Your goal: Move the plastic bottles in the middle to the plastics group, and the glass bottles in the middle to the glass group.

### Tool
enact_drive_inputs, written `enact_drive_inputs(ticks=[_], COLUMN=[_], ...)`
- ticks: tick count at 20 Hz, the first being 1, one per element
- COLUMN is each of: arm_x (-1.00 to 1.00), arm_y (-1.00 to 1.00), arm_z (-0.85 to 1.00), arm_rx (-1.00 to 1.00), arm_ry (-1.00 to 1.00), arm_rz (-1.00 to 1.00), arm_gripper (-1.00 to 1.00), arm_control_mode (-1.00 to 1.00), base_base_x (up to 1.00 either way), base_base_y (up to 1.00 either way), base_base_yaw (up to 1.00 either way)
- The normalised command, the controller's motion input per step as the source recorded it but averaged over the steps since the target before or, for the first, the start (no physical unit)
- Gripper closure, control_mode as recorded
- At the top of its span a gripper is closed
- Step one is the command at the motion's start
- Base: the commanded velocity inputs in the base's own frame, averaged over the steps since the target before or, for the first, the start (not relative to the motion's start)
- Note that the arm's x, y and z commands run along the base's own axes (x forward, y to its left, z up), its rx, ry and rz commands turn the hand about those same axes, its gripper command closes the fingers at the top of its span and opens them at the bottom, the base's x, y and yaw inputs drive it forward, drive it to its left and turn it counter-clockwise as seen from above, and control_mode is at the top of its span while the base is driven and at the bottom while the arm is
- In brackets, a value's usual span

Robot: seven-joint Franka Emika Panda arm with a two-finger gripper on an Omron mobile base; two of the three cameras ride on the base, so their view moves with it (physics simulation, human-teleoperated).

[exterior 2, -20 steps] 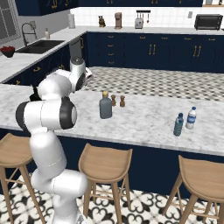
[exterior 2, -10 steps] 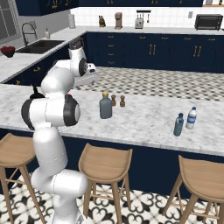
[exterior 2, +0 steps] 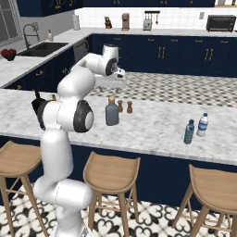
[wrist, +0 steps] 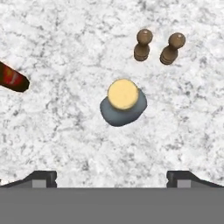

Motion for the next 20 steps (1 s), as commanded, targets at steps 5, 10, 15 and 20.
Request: enact_drive_inputs(ticks=[5,10,15,20], arm_x=[0.09,0.64,0.52,0.12], arm_y=[-0.08,0.29,0.23,-0.06], arm_z=[-0.13,-0.28,-0.14,0.00], arm_rx=[0.00,-0.10,-0.04,0.00], arm_ry=[0.00,-0.03,-0.09,0.00], arm_rz=[-0.12,-0.09,-0.06,0.00], arm_gripper=[-1.00,-1.00,-1.00,-1.00], arm_control_mode=[-1.00,-1.00,-1.00,-1.00], base_base_x=[0.00,0.00,0.00,0.00], base_base_y=[0.00,0.00,0.00,0.00], base_base_yaw=[0.00,0.00,0.00,0.00])
